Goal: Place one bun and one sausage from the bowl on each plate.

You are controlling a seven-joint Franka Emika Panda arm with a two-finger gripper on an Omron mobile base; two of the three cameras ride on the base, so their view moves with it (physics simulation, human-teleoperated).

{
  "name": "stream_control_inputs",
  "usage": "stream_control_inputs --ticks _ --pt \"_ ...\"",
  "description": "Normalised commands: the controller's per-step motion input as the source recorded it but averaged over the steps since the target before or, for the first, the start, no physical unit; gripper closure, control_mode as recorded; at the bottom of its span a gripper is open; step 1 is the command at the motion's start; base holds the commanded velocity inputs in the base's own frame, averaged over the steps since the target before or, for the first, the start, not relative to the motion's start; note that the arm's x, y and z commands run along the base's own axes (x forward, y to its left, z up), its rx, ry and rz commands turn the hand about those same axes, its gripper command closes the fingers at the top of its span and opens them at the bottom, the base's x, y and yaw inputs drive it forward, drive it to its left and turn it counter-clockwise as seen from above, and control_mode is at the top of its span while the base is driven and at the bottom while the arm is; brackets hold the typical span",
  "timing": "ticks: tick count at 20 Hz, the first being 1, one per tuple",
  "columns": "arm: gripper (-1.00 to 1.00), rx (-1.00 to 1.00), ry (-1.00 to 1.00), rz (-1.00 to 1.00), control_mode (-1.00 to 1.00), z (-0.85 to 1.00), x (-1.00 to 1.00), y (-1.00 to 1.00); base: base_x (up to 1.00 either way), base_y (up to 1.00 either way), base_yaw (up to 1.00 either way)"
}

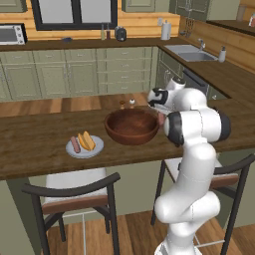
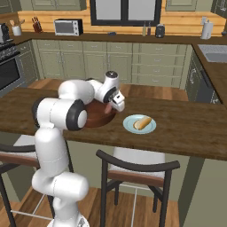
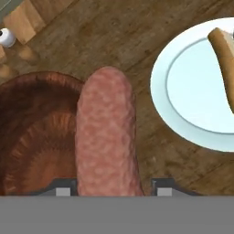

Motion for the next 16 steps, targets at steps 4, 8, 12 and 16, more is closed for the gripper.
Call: stream_control_inputs --ticks 4,8,12,16 --pt "1.0 0.05 -0.01 -0.42 -1.0 0.0 0.0 -0.62 0.0 0.0 0.0" --pt "1.0 0.05 0.0 -0.27 -1.0 0.0 0.0 -0.76 0.0 0.0 0.0" --pt "1.0 0.0 0.1 -0.14 -1.0 -0.33 0.0 -0.55 0.0 0.0 0.0" --pt "1.0 0.0 0.14 -0.05 -1.0 -0.51 0.07 -0.21 0.0 0.0 0.0"
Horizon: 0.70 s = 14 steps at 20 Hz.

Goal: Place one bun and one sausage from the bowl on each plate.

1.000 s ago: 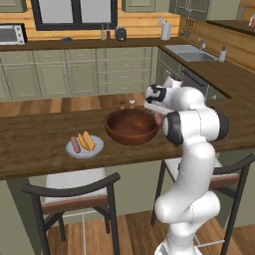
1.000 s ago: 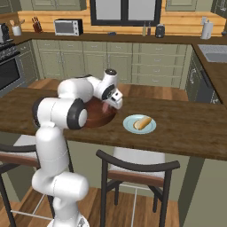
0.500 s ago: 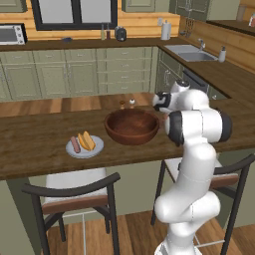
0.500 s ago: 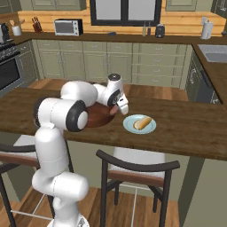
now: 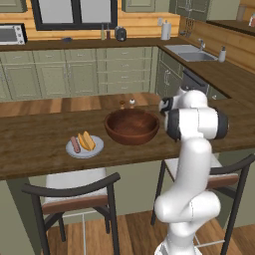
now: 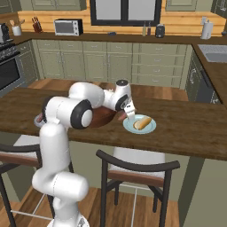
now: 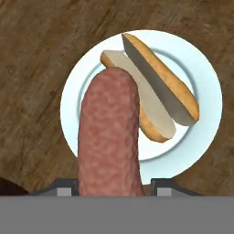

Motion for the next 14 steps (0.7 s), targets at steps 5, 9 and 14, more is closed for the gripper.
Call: stream_control_inputs --ticks 5,9,14 --pt "1.0 0.0 0.08 0.0 -1.0 -0.1 0.26 -0.01 0.0 0.0 0.0" --pt "1.0 0.0 0.05 0.0 -1.0 -0.01 0.14 -0.3 0.0 0.0 0.0" --pt "1.0 0.0 0.07 0.0 -1.0 -0.18 0.0 -0.24 0.0 0.0 0.0"
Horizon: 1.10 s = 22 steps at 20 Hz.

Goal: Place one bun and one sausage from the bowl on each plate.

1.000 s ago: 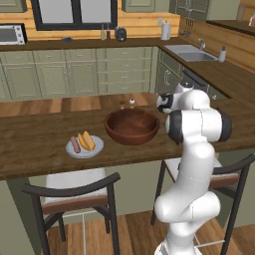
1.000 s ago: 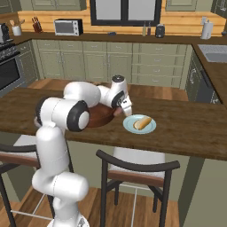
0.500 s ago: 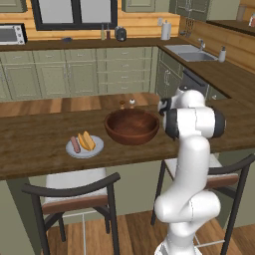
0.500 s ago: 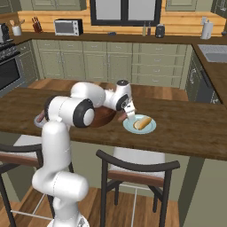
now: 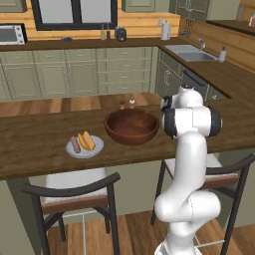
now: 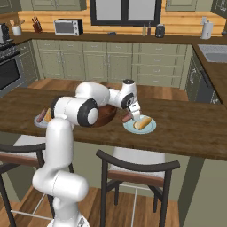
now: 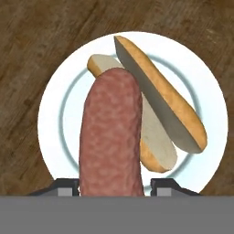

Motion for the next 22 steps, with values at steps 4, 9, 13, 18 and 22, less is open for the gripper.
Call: stream_control_inputs --ticks 4,9,13,18,22 --pt "1.0 0.0 0.02 0.0 -1.0 -0.12 0.0 0.0 0.0 0.0 0.0" --pt "1.0 0.0 0.02 0.0 -1.0 -0.16 0.0 0.0 0.0 0.0 0.0" --pt "1.0 0.0 0.05 0.0 -1.0 -0.26 0.0 0.0 0.0 0.0 0.0" --pt "-1.0 0.0 0.04 0.0 -1.0 -0.17 0.0 0.0 0.0 0.0 0.0" --pt "-1.0 0.0 0.0 0.0 -1.0 0.0 0.08 -0.05 0.0 0.0 0.0"
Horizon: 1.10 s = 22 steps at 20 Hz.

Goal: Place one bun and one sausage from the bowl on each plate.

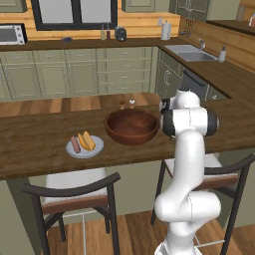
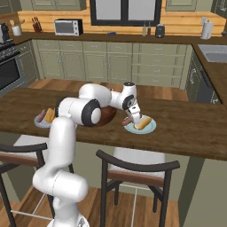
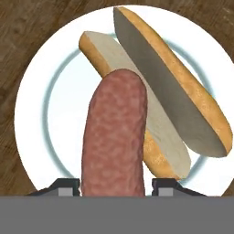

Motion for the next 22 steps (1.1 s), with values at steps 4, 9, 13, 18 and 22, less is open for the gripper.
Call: stream_control_inputs --ticks 4,9,13,18,22 --pt "-1.0 0.04 0.0 0.0 -1.0 0.0 0.01 -0.19 0.0 0.0 0.0" --pt "-1.0 0.04 -0.01 -0.05 -1.0 0.41 -0.17 -0.01 0.0 0.0 0.0" --pt "-1.0 0.03 -0.03 -0.08 -1.0 0.8 -0.69 -0.01 0.0 0.0 0.0" --pt "-1.0 0.03 -0.04 -0.08 -1.0 0.8 -0.94 -0.01 0.0 0.0 0.0" --pt "-1.0 0.02 -0.06 -0.08 -1.0 0.66 -1.0 0.0 0.0 0.0 0.0"
